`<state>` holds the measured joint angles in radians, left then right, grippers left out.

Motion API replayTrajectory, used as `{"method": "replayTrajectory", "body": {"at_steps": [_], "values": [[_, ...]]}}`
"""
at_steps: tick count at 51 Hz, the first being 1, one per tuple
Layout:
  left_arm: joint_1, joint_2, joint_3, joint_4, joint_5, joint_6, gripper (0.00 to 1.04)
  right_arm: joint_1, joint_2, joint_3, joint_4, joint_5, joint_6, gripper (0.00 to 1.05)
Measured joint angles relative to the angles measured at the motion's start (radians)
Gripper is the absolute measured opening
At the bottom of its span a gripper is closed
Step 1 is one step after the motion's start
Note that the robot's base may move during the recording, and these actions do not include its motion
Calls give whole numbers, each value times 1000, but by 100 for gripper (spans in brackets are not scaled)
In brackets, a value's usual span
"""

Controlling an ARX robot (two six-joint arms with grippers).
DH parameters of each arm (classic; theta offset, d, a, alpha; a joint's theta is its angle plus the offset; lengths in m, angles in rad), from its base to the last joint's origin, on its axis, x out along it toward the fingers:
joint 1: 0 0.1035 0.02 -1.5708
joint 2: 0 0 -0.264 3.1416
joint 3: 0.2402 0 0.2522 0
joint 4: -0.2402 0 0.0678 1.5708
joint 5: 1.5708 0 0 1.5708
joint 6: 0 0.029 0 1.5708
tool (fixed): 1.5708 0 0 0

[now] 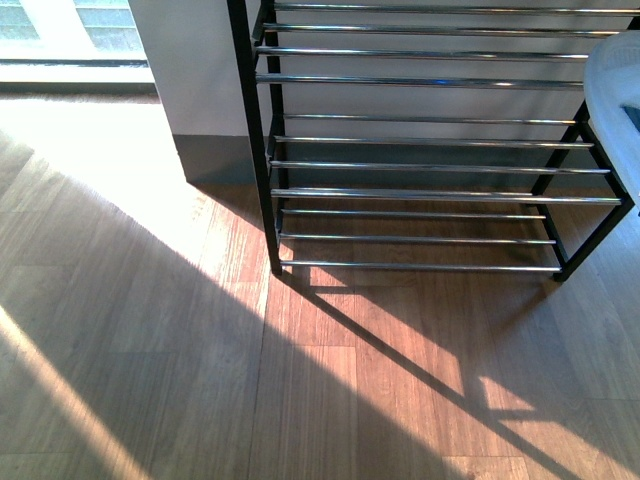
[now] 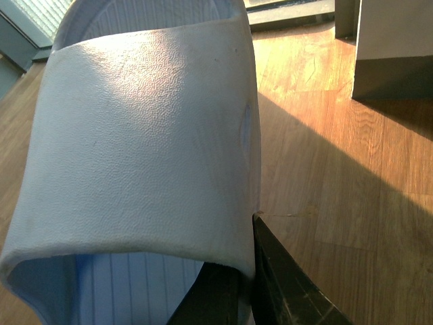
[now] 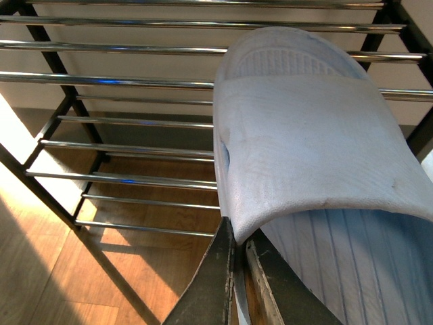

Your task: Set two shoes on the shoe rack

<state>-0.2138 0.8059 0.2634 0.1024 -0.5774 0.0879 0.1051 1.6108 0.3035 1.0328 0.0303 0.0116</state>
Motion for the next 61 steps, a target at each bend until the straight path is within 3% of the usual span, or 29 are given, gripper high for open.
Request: {"method": "replayTrajectory", "body": {"at_steps": [61], "values": [[-1,0,-2,0,1,0,2,-2,1,-1,0,4,0,1]]}}
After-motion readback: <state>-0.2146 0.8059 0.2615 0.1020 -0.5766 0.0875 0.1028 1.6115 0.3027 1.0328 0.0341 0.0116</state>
